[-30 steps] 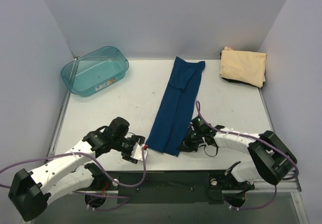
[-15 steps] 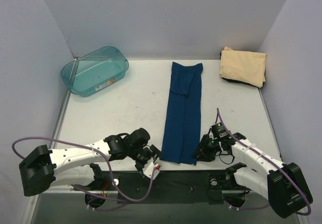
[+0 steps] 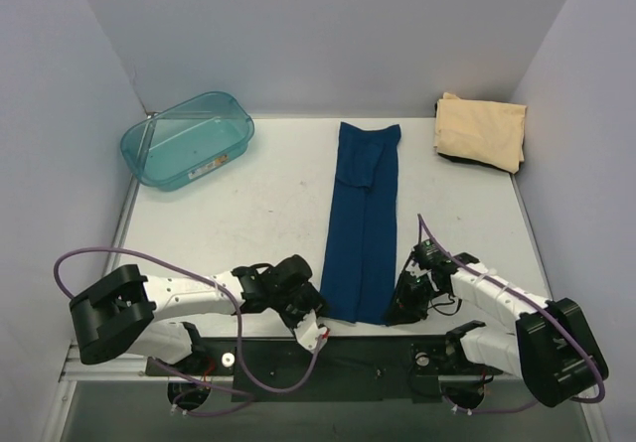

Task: Fold and stack the t-shirts
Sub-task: Grab the bottom of the folded rectangular tshirt with both arms, then fold the folded rectangular tshirt in 1/3 of the way

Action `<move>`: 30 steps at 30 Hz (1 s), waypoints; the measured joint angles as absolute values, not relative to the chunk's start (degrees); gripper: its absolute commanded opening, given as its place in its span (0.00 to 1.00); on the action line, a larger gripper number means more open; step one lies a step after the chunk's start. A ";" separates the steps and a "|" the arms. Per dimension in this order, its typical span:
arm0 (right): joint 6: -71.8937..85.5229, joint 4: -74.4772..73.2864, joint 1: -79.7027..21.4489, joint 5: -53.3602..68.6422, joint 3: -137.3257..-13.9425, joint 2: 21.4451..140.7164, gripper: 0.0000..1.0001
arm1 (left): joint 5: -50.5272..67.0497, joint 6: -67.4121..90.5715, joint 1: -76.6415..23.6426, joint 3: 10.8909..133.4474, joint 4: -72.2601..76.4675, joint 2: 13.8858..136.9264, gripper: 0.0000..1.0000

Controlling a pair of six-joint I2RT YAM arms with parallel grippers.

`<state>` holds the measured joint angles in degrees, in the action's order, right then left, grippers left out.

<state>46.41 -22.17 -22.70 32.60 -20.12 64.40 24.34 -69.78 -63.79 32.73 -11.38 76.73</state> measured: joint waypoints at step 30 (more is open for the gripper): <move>26.81 -41.52 -5.74 31.62 -68.16 90.70 0.00 | 28.47 -36.25 -40.69 77.80 -21.56 97.80 0.00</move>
<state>26.81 -41.52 -5.74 31.62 -68.16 90.70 28.47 -36.25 -40.69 77.80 -21.56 97.80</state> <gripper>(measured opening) 0.023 0.025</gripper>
